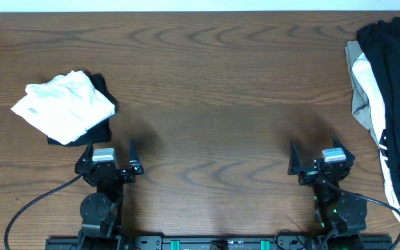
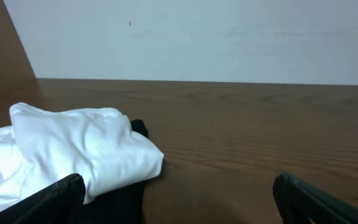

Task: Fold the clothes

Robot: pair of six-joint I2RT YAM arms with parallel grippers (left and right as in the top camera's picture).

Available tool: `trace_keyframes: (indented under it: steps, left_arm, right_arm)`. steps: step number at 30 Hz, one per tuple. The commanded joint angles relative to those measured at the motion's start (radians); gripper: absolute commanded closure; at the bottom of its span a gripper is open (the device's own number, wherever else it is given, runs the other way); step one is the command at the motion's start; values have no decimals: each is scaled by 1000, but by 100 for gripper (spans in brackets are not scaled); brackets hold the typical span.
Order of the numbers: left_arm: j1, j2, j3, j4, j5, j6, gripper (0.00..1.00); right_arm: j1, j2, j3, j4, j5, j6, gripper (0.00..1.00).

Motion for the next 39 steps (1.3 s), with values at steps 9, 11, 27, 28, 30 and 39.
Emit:
trace_keyframes:
  steps: [9, 11, 27, 28, 30, 39]
  left_arm:
    - [58, -10, -33, -25, -2, 9, 2]
    - [58, -10, -32, -22, 26, 5, 2]
    - [58, -7, -32, -19, 25, 6, 2]
    - [58, -7, -32, -19, 25, 6, 2]
    - [58, -7, -32, -19, 26, 6, 2]
    - [58, -7, -32, -19, 25, 6, 2]
  right_arm:
    - [-4, -5, -1, -5, -7, -8, 1]
    - [-4, -5, -1, -5, -7, -8, 1]
    - [-4, -5, -1, -5, -7, -8, 1]
    - [-4, -5, -1, -5, -7, -8, 1]
    - [-4, -5, -1, -5, -7, -8, 1]
    - [-4, -5, -1, -5, -7, -8, 1]
